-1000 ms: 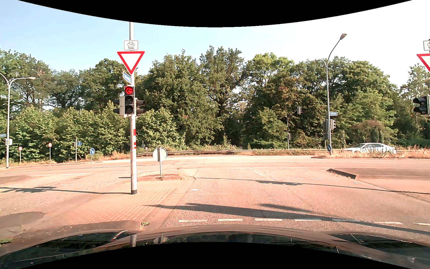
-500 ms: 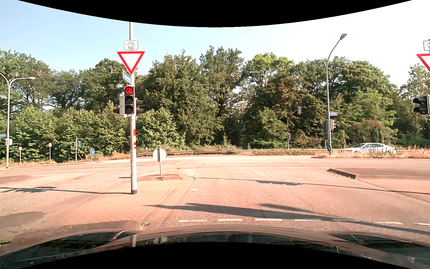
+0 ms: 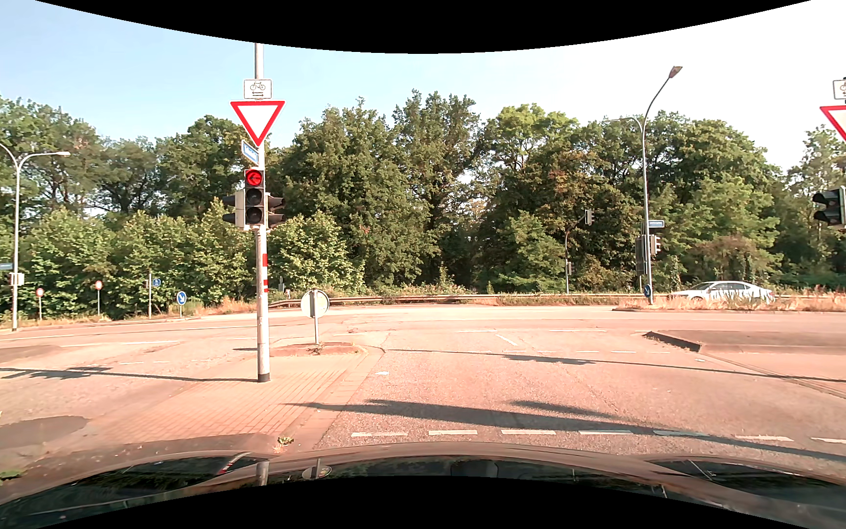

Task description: Follow the waypoints while adhering to traffic rules and regulations

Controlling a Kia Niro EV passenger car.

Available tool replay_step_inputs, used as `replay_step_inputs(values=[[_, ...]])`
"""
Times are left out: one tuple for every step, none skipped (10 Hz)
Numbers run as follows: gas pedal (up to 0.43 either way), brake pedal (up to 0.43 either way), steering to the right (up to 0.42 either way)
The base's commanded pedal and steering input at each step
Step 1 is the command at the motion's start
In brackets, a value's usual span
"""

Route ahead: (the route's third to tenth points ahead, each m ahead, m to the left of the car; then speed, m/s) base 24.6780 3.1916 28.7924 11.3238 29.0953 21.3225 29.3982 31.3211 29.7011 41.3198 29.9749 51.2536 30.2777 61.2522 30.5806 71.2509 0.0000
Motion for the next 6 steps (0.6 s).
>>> replay_step_inputs(values=[[0.0, 0.305, -0.001], [0.0, 0.305, -0.001], [0.0, 0.305, -0.001], [0.0, 0.305, -0.001], [0.0, 0.305, -0.001], [0.0, 0.311, -0.001]])
